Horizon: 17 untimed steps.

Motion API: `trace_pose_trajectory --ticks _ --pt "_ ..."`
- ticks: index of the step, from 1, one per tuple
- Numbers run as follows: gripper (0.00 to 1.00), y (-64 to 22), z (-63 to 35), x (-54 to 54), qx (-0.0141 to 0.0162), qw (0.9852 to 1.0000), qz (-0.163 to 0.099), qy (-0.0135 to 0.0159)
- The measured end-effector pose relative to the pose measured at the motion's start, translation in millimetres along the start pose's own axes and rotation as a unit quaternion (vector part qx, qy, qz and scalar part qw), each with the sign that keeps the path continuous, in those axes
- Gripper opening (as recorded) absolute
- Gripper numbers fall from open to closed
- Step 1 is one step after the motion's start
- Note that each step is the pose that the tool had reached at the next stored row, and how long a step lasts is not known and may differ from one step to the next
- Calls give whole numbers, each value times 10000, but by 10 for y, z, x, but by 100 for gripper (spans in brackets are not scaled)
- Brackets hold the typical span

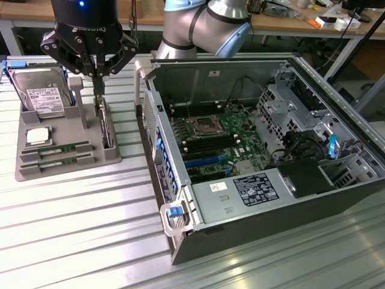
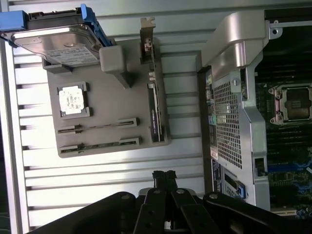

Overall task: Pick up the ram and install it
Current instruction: 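Reach for the ram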

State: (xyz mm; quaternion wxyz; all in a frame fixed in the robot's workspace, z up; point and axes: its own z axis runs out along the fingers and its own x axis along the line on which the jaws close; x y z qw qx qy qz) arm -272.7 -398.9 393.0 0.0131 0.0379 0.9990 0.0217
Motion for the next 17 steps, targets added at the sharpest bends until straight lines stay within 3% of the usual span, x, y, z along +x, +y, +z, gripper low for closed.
trace_pose_trajectory --ticks 17 --pt "10 -17 -5 221 0 10000 0 0"
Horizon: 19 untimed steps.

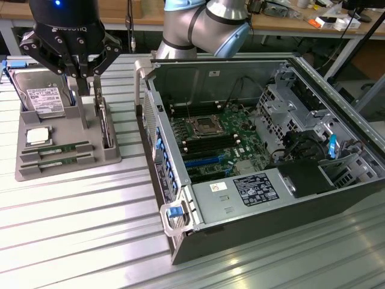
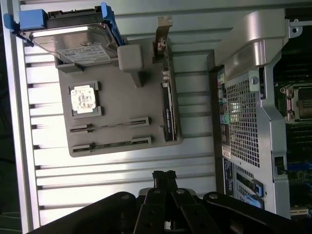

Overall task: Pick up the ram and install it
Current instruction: 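Reach for the ram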

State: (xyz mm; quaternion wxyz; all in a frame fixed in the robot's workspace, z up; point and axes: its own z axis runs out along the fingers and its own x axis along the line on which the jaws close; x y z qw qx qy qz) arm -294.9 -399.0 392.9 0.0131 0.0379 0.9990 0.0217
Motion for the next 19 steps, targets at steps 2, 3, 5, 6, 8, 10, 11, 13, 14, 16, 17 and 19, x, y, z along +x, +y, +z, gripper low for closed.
trace_pose_trajectory --ticks 2,3,5,6,8,10,11,13,14,16,17,19 --pt "10 -1 -1 19 0 10000 0 0" --pt "10 -2 -1 30 0 10000 0 0" --pt "10 -3 -2 43 0 10000 0 0" --pt "10 -4 -2 56 0 10000 0 0" --pt "10 -6 -2 77 0 10000 0 0" --pt "10 -7 -2 96 0 10000 0 0" --pt "10 -8 -3 105 0 10000 0 0" --pt "10 -10 -3 133 0 10000 0 0" --pt "10 -11 -4 146 0 10000 0 0" --pt "10 -13 -4 170 0 10000 0 0" --pt "10 -14 -5 185 0 10000 0 0" --pt "10 -17 -6 224 0 10000 0 0"
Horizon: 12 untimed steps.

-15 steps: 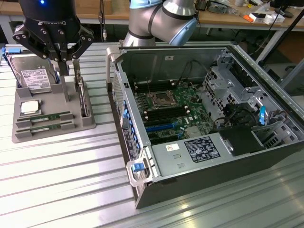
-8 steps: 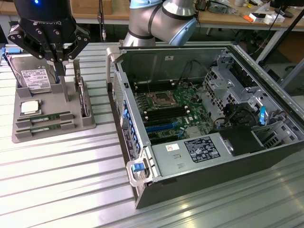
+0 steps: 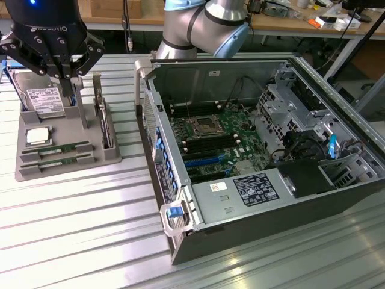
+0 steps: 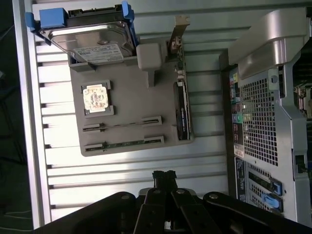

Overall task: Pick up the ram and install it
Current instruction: 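Reach for the ram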

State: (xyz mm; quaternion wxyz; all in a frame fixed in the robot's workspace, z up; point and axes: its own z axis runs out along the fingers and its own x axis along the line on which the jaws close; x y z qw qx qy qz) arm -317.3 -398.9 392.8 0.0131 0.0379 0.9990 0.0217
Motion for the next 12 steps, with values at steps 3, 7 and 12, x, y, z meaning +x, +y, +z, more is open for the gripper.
trace_pose_trajectory --ticks 3,7,12 --pt "10 -3 -1 41 0 10000 0 1" --pt "10 -5 -2 71 0 10000 0 0" --pt "10 -5 -2 71 0 10000 0 0"
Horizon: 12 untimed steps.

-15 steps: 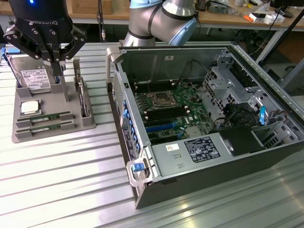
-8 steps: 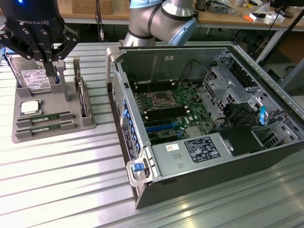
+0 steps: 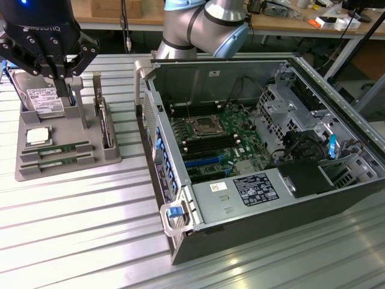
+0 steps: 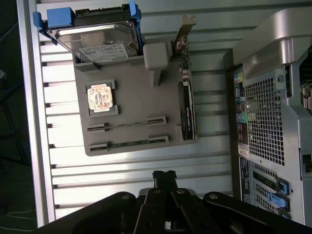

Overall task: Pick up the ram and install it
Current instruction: 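Pick up the ram and move it above insertion slot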

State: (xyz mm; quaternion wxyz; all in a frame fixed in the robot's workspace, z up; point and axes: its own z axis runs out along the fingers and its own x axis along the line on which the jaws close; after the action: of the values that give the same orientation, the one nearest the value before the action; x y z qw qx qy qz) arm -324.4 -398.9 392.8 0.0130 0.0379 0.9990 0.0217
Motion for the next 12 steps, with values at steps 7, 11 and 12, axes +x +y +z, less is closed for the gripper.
trace_pose_trajectory --ticks 7,11,12 --pt "10 0 0 0 -9 9994 -356 16" --pt "10 0 0 0 -20 9968 -794 35" --pt "10 0 0 0 -21 9963 -860 38"
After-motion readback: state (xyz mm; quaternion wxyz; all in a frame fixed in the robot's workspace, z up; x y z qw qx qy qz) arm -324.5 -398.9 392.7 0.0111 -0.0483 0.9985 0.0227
